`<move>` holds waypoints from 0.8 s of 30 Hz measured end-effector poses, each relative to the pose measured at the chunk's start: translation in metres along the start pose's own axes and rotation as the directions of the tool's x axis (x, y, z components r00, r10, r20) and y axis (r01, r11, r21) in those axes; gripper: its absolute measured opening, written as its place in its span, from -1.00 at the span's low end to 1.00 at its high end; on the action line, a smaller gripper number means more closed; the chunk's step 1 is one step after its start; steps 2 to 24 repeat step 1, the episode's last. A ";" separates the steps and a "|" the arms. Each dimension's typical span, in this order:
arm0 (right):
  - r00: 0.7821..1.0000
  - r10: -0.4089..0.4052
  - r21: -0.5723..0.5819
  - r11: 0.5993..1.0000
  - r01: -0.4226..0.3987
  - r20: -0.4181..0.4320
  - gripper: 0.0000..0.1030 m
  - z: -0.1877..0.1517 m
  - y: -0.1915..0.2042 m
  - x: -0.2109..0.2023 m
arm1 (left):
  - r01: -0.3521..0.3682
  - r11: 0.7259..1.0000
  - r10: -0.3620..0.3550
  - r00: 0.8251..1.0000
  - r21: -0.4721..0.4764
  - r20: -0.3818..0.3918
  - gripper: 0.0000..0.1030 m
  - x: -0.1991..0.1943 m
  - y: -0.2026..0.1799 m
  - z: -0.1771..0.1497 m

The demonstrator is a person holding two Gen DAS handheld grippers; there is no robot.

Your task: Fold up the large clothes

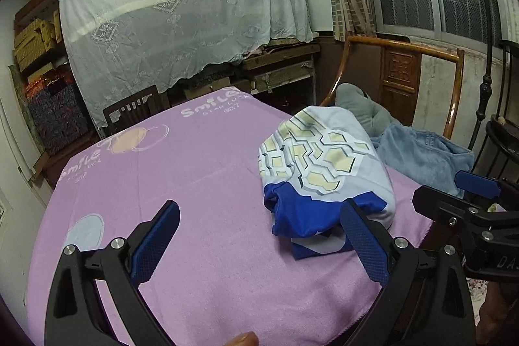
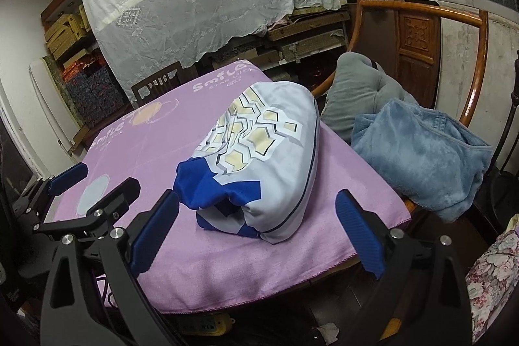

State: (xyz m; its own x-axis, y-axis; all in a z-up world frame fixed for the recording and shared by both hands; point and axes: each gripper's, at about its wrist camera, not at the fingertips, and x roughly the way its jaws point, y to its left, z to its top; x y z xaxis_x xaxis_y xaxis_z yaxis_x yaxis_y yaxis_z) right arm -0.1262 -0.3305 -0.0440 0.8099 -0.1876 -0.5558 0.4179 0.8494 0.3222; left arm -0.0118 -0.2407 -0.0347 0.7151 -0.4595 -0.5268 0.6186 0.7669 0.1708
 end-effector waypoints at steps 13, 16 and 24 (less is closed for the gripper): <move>1.000 -0.001 0.001 1.000 0.001 0.002 0.83 0.000 0.000 -0.001 | 0.004 1.000 -0.004 1.000 -0.005 0.005 0.93 -0.001 0.001 0.000; 1.000 -0.001 0.001 1.000 0.001 0.002 0.83 0.000 0.000 -0.001 | 0.004 1.000 -0.004 1.000 -0.005 0.005 0.93 -0.001 0.001 0.000; 1.000 -0.001 0.001 1.000 0.001 0.002 0.83 0.000 0.000 -0.001 | 0.004 1.000 -0.004 1.000 -0.005 0.005 0.93 -0.001 0.001 0.000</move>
